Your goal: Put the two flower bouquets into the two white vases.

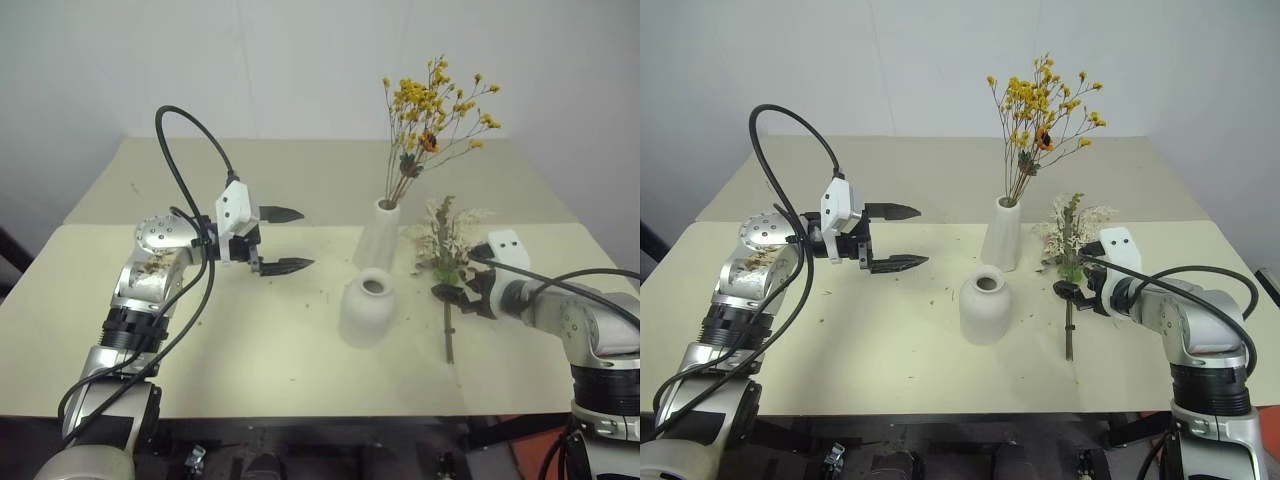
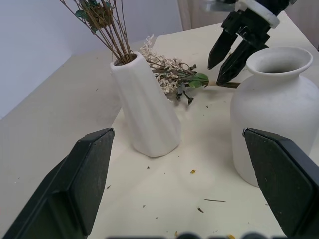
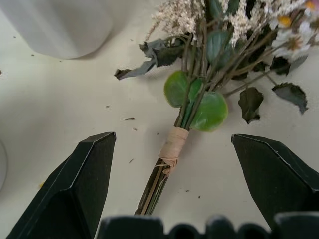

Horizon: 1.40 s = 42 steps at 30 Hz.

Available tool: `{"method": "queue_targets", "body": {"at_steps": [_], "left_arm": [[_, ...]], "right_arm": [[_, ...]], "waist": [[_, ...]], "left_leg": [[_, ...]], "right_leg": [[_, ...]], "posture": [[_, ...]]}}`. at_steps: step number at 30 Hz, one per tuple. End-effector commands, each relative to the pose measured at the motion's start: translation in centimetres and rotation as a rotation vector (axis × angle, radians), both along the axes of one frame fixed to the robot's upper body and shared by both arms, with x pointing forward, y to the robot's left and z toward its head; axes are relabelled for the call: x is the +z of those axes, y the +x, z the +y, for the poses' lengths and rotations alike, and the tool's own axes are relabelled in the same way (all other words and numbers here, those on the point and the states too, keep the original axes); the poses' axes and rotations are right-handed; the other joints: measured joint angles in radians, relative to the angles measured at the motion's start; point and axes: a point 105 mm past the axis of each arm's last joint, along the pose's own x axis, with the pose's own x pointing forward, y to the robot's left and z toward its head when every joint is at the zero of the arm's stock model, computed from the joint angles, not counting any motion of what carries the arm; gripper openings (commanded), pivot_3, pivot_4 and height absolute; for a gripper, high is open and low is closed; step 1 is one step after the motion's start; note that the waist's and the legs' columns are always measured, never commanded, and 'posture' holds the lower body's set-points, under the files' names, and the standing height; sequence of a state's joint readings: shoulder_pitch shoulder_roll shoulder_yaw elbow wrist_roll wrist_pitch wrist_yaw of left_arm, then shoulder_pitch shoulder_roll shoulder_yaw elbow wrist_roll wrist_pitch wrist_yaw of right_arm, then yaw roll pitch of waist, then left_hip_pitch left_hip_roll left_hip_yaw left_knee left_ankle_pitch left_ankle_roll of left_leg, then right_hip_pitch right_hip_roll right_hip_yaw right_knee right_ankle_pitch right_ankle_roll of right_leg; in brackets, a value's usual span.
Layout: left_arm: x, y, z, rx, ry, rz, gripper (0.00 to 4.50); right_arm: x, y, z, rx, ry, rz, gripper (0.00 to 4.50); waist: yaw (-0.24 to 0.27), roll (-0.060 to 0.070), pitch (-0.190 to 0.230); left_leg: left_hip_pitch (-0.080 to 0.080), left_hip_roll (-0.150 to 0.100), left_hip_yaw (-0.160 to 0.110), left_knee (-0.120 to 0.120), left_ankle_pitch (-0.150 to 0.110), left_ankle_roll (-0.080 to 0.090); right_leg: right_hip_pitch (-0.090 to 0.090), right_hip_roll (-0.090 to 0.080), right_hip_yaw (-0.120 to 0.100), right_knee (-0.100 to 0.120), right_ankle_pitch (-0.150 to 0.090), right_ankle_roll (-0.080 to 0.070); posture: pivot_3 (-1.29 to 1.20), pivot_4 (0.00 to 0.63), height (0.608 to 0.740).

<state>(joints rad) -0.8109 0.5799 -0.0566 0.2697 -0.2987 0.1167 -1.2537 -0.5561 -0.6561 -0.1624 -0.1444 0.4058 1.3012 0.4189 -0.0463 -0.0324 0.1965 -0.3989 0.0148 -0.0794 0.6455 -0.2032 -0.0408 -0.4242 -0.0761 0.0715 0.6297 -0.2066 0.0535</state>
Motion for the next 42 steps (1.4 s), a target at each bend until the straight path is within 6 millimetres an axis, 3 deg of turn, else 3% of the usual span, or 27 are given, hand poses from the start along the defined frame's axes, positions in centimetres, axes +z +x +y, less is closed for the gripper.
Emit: {"method": "queue_targets", "body": {"at_steps": [1, 4, 11, 14, 20, 24, 27, 30, 32, 34, 36, 38, 42], "left_arm": [[0.8, -0.4, -0.1, -0.003, -0.003, -0.030, 4.50], [0.6, -0.6, 0.0, -0.003, 0.005, -0.023, 4.50], [0.4, -0.8, 0.4, 0.011, 0.006, -0.021, 4.50], [0.4, -0.8, 0.5, 0.016, 0.006, -0.020, 4.50], [0.5, -0.7, 0.2, 0.013, 0.006, -0.023, 4.50], [0.5, -0.7, -0.1, -0.001, 0.006, -0.022, 4.50], [0.5, -0.6, -0.3, -0.015, 0.012, -0.020, 4.50], [0.7, -0.4, -0.6, -0.034, 0.020, -0.023, 4.50], [1.0, -0.2, -0.9, -0.042, 0.018, -0.027, 4.50], [1.4, 0.0, -1.0, -0.052, 0.013, -0.033, 4.50], [1.7, 0.0, -1.2, -0.067, 0.003, -0.038, 4.50], [2.1, -0.1, -1.3, -0.084, -0.015, -0.036, 4.50], [2.3, -0.3, -1.2, -0.106, -0.022, -0.025, 4.50]], "right_arm": [[0.3, 0.9, 0.1, -0.003, 0.020, 0.012, 4.25], [-0.3, 1.4, 0.1, -0.005, 0.028, 0.062, 3.52], [-0.9, 1.8, 0.2, -0.004, 0.020, 0.103, 1.00], [-0.9, 1.9, 0.0, -0.011, 0.027, 0.104, 0.23], [-0.5, 2.1, -1.3, -0.106, 0.027, 0.074, 0.23], [0.5, 2.6, -4.0, -0.317, 0.052, -0.031, 0.23], [3.5, 2.6, -7.7, -0.579, -0.031, -0.316, 0.23], [8.1, 1.1, -9.3, -0.752, -0.149, -0.669, 0.23], [10.6, -0.3, -9.3, -0.798, -0.149, -0.862, 0.23], [12.6, -2.1, -9.1, -0.843, 0.020, -1.006, 0.23], [14.5, -4.3, -7.2, -0.687, 0.257, -1.169, 0.23], [16.0, -6.6, -4.7, -0.517, 0.375, -1.298, 0.23], [16.9, -8.1, -1.0, -0.284, 0.471, -1.329, 0.23]], "waist": [[-0.001, 0.000, 0.000], [-0.001, 0.000, 0.000], [0.000, 0.000, 0.000], [0.000, 0.000, 0.000], [0.000, 0.000, 0.000], [0.000, 0.000, 0.000], [0.001, 0.000, 0.000], [0.003, 0.000, 0.000], [0.002, 0.000, 0.000], [-0.001, 0.000, 0.000], [-0.002, 0.000, 0.000], [-0.004, 0.000, 0.000], [-0.012, 0.000, 0.000]], "left_leg": [[0.000, 0.000, 0.000, 0.000, 0.000, 0.000], [0.000, 0.000, 0.000, 0.000, 0.000, 0.000], [0.000, 0.000, 0.000, 0.000, 0.000, 0.000], [0.000, 0.000, 0.000, 0.000, 0.000, 0.000], [0.000, 0.000, 0.000, 0.000, 0.000, 0.000], [0.000, 0.000, 0.000, 0.000, 0.000, 0.000], [0.000, 0.000, 0.000, 0.000, 0.000, 0.000], [-0.001, 0.000, 0.000, 0.000, 0.000, 0.000], [-0.001, 0.000, 0.000, 0.000, 0.000, 0.000], [-0.001, 0.000, 0.000, 0.000, 0.000, 0.000], [-0.001, 0.000, 0.000, 0.000, 0.000, 0.000], [0.000, 0.000, 0.000, -0.001, 0.000, 0.000], [0.000, 0.000, 0.000, 0.000, 0.000, 0.000]], "right_leg": [[0.000, 0.000, 0.000, 0.000, 0.000, 0.000], [0.000, 0.000, 0.000, 0.000, 0.000, 0.000], [0.000, 0.000, 0.000, 0.000, 0.000, 0.000], [0.000, 0.000, 0.000, 0.000, 0.000, 0.000], [0.000, 0.000, 0.000, 0.000, 0.000, 0.000], [0.000, 0.000, 0.000, 0.000, 0.000, 0.000], [0.000, 0.000, 0.000, 0.000, 0.000, 0.000], [-0.001, 0.000, 0.000, 0.000, 0.000, 0.000], [-0.001, 0.000, 0.000, 0.000, 0.000, 0.000], [-0.001, 0.000, 0.000, 0.000, 0.000, 0.000], [-0.001, 0.000, 0.000, 0.001, 0.000, 0.000], [0.000, 0.000, 0.000, 0.001, 0.000, 0.000], [0.000, 0.000, 0.000, 0.001, 0.000, 0.000]], "posture": [[0.00, 0.150, 0.740], [0.00, 0.150, 0.740], [0.00, 0.150, 0.740], [0.00, 0.150, 0.740], [0.00, 0.150, 0.740], [0.00, 0.150, 0.740], [0.00, 0.150, 0.740], [0.00, 0.150, 0.740], [0.00, 0.150, 0.740], [0.00, 0.150, 0.740], [0.00, 0.150, 0.740], [0.00, 0.150, 0.740], [0.00, 0.150, 0.740]]}}
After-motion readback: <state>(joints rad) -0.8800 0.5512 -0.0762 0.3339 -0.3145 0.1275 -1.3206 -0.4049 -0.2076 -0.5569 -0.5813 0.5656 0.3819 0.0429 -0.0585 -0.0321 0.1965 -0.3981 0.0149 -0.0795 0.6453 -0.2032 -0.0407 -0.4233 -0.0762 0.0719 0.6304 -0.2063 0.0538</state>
